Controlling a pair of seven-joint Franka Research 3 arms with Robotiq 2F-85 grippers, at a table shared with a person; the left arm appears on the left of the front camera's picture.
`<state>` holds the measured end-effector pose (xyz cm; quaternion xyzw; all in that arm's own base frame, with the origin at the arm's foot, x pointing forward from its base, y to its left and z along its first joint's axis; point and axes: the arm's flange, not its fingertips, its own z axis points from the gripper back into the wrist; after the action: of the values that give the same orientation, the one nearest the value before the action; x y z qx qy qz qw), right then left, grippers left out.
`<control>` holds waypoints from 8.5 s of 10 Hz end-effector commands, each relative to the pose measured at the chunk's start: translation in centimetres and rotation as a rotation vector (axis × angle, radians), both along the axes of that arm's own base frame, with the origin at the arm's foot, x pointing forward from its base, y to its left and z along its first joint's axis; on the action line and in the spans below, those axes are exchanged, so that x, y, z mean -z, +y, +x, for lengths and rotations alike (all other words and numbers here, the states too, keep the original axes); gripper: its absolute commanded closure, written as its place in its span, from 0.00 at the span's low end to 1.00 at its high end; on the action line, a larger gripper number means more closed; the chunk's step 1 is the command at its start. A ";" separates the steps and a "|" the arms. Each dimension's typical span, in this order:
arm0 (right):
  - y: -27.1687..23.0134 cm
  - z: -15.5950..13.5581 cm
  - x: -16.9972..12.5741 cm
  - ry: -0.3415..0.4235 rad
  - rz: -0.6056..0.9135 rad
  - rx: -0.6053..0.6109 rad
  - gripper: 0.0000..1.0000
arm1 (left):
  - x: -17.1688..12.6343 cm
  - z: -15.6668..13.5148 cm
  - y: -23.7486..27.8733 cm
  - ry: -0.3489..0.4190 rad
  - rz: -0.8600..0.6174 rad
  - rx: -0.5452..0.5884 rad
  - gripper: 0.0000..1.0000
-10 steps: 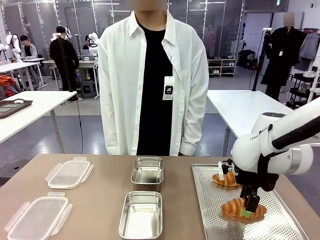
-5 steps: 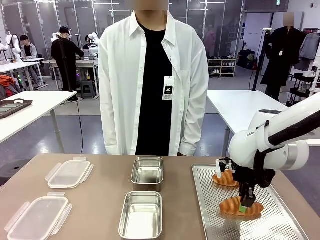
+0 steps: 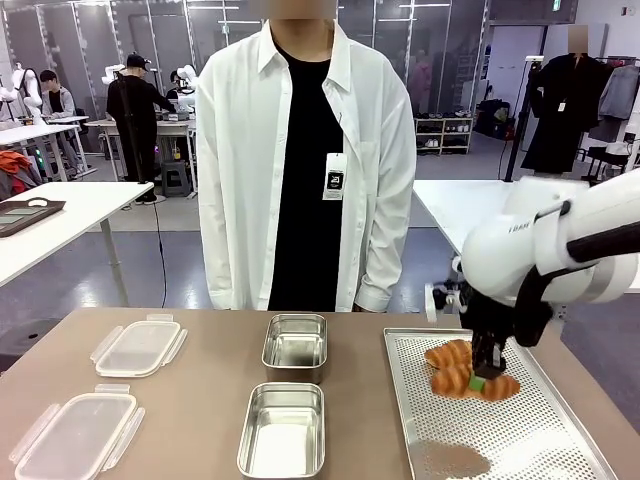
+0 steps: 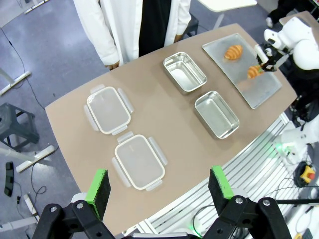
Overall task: Place the bread into the airtight container.
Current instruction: Pick up a Butter Roll and place it into an empty Airtight Container.
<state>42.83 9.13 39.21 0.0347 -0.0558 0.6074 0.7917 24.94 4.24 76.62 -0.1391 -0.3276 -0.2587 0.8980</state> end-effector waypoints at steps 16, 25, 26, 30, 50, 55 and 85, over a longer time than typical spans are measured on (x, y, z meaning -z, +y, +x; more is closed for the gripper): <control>30.6 -7.2 -2.7 -0.150 -0.043 0.875 1.00 | -0.2 0.0 -0.1 -0.007 0.009 0.014 0.00; 30.7 -4.5 1.1 0.141 0.059 1.335 1.00 | -0.2 0.0 -0.1 -0.007 0.009 0.014 0.00; 30.7 -4.6 1.9 0.150 0.049 1.331 1.00 | -0.2 0.0 -0.1 -0.007 0.009 0.014 0.00; 30.4 -4.4 3.1 0.146 0.031 1.341 0.00 | -0.2 0.0 -0.1 -0.007 0.009 0.014 0.00; 29.5 -3.9 2.9 0.183 0.021 1.313 0.00 | -0.2 0.0 -0.1 -0.007 0.009 0.014 0.00; 22.9 -4.8 -3.0 0.065 0.050 1.132 0.00 | -0.2 0.0 -0.1 -0.007 0.009 0.014 0.00; -38.8 -12.1 -7.1 -0.121 1.397 0.805 0.00 | -0.2 0.0 -0.1 -0.007 0.009 0.014 0.00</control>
<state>31.07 -29.60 45.71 0.4692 -0.4822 0.0906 0.7342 24.90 4.20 76.69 -0.1370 -0.3280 -0.2577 0.8985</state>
